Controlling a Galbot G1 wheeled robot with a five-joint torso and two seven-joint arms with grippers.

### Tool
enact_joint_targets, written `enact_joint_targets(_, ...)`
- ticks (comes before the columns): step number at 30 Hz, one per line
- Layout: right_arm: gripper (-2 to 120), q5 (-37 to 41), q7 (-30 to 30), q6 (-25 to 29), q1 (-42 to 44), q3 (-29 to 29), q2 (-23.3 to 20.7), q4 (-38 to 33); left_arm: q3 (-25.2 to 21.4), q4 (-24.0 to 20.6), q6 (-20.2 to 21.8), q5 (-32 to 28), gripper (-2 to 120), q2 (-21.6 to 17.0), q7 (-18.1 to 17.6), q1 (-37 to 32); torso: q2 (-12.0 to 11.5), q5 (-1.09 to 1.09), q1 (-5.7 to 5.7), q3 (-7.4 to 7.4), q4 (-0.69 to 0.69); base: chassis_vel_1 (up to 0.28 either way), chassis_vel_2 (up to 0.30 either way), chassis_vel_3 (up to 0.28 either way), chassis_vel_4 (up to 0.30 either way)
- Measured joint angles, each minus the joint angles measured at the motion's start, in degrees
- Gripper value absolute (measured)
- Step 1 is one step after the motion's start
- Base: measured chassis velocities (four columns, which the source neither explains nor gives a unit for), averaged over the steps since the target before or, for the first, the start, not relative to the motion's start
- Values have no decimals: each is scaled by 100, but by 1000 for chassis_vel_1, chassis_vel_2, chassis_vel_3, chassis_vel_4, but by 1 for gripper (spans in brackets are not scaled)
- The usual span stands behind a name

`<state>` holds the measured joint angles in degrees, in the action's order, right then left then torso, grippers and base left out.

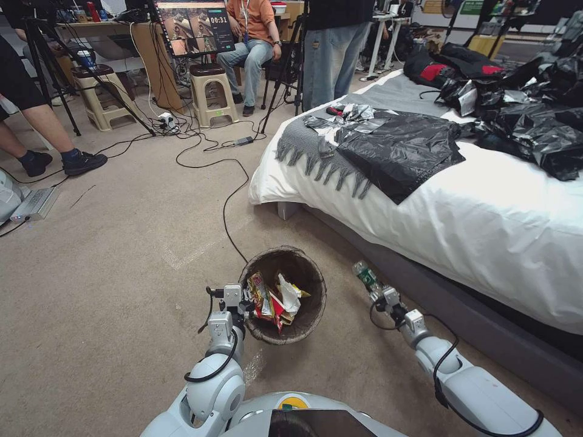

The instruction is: Pick up the trash bin, then pick up the garbage from the floor and place it into the trash bin.

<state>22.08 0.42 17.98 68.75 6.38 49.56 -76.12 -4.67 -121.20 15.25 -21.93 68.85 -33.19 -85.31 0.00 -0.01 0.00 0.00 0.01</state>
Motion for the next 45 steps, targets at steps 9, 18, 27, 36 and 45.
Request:
enact_joint_targets(9,32,69,246,-114,440,263,-154,-1102,2,2,2,10,0,-8,2,-7,0,0,0,0,-3,0,0,0,0)
enact_joint_targets(18,32,141,480,-289,794,740,-244,-2628,-1,36,2,17,0,-27,6,-30,0,-1,0,0,-1,0,0,0,0)
enact_joint_targets(27,32,274,740,-659,829,899,-336,-4202,9,53,8,24,0,-33,11,-22,0,-1,0,0,-1,0,0,0,0)
enact_joint_targets(36,32,227,750,-931,727,456,-346,-4830,41,86,22,29,0,-36,11,7,0,0,0,0,-1,0,0,0,0)
enact_joint_targets(45,32,44,631,-963,587,-61,-438,-4746,82,118,30,42,0,6,9,55,0,0,0,0,-1,0,0,0,0)
